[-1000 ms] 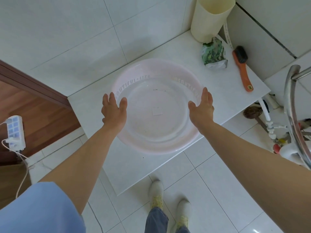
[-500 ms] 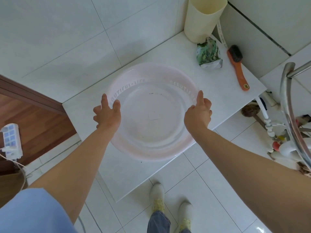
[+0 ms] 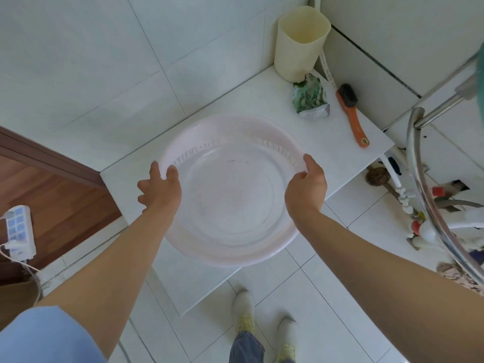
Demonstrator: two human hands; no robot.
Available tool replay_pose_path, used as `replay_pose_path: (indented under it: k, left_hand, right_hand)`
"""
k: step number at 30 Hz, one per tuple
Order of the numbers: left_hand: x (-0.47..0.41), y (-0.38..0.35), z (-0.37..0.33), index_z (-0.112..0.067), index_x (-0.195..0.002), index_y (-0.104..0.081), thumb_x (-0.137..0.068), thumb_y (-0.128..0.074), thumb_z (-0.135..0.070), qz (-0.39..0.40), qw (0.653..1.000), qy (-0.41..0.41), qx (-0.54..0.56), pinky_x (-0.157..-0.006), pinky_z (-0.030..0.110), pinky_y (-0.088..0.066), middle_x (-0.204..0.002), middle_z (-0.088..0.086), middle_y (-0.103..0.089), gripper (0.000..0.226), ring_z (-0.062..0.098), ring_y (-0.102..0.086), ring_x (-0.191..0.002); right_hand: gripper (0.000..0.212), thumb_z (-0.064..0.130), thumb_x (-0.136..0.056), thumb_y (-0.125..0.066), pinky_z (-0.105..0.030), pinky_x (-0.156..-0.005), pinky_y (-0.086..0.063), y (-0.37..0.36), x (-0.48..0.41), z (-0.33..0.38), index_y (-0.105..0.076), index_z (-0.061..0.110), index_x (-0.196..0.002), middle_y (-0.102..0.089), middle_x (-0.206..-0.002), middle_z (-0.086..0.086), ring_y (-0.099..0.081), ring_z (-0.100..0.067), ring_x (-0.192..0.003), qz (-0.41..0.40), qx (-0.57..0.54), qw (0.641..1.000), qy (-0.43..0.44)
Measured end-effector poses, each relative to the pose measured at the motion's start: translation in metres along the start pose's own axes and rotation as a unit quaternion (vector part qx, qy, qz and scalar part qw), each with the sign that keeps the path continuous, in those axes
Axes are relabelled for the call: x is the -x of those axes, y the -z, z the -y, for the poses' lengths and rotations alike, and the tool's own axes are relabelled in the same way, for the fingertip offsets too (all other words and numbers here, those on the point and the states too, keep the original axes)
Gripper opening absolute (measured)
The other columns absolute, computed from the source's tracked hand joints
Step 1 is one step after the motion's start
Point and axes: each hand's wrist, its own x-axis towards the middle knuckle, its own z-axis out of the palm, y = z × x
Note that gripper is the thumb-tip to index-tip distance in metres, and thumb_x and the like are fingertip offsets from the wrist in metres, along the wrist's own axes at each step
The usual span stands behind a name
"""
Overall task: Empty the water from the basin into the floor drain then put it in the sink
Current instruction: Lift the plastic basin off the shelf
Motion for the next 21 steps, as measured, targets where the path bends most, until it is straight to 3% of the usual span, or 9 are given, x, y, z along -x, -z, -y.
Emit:
replay_pose_path:
  k: [6,10,12,14,16,18,21]
  left_hand:
    - [0.022,0.031,-0.02,-0.035,-0.148,-0.019,-0.096,-0.024,-0.05,-0.004,1.0,-0.002,0.008,-0.107,0.055,-0.029,-0.147,0.015,-0.024,0.054,0.039,-0.03,-0.128]
    - [0.04,0.054,-0.034,-0.035,-0.148,-0.019,-0.097,-0.024,-0.049,-0.006,1.0,-0.007,0.015,-0.105,0.052,-0.028,-0.147,0.016,-0.023,0.054,0.039,-0.03,-0.129]
    - [0.05,0.067,-0.04,-0.034,-0.148,-0.02,-0.097,-0.023,-0.047,-0.008,1.0,-0.011,0.017,-0.104,0.051,-0.029,-0.148,0.016,-0.023,0.053,0.039,-0.03,-0.13]
    - [0.059,0.08,-0.046,-0.035,-0.148,-0.02,-0.097,-0.023,-0.046,-0.012,1.0,-0.014,0.024,-0.103,0.049,-0.029,-0.148,0.016,-0.023,0.052,0.038,-0.028,-0.131]
    - [0.072,0.092,-0.053,-0.035,-0.148,-0.02,-0.098,-0.023,-0.046,-0.014,0.999,-0.019,0.029,-0.103,0.049,-0.03,-0.148,0.015,-0.023,0.052,0.037,-0.028,-0.131]
    - [0.083,0.103,-0.06,-0.034,-0.148,-0.02,-0.098,-0.023,-0.045,-0.017,0.999,-0.029,0.036,-0.103,0.049,-0.03,-0.148,0.016,-0.023,0.051,0.038,-0.029,-0.13]
    - [0.1,0.114,-0.065,-0.031,-0.147,-0.023,-0.099,-0.024,-0.04,-0.018,0.998,-0.049,0.033,-0.105,0.05,-0.031,-0.148,0.016,-0.022,0.049,0.04,-0.03,-0.129]
  right_hand:
    - [0.05,0.001,-0.093,-0.031,-0.049,-0.084,-0.05,0.022,0.018,0.021,-0.041,0.02,-0.137,-0.057,-0.122,-0.009,-0.056,-0.037,-0.097,-0.006,-0.002,1.0,-0.005]
    - [0.049,0.006,-0.09,-0.035,-0.033,-0.083,-0.04,0.039,0.028,0.038,-0.042,0.026,-0.135,-0.051,-0.129,-0.01,-0.04,-0.019,-0.092,-0.002,-0.015,1.0,0.024]
    - [0.048,0.008,-0.09,-0.036,-0.032,-0.083,-0.037,0.05,0.035,0.047,-0.043,0.029,-0.133,-0.05,-0.128,-0.008,-0.036,-0.017,-0.092,0.001,-0.022,0.999,0.031]
    - [0.048,0.008,-0.091,-0.036,-0.033,-0.081,-0.039,0.058,0.043,0.057,-0.043,0.029,-0.134,-0.051,-0.117,-0.005,-0.039,-0.019,-0.091,-0.001,-0.035,0.999,0.032]
    - [0.051,0.004,-0.093,-0.033,-0.042,-0.08,-0.048,0.069,0.052,0.067,-0.042,0.028,-0.136,-0.055,-0.108,-0.006,-0.049,-0.028,-0.087,-0.006,-0.049,0.998,0.029]
    - [0.052,0.001,-0.093,-0.032,-0.048,-0.081,-0.051,0.082,0.059,0.075,-0.042,0.028,-0.137,-0.061,-0.109,-0.01,-0.056,-0.037,-0.088,-0.014,-0.055,0.998,0.025]
    - [0.049,0.002,-0.094,-0.031,-0.04,-0.073,-0.052,0.102,0.066,0.086,-0.045,0.026,-0.135,-0.061,-0.101,-0.008,-0.052,-0.029,-0.075,-0.022,-0.08,0.996,0.024]
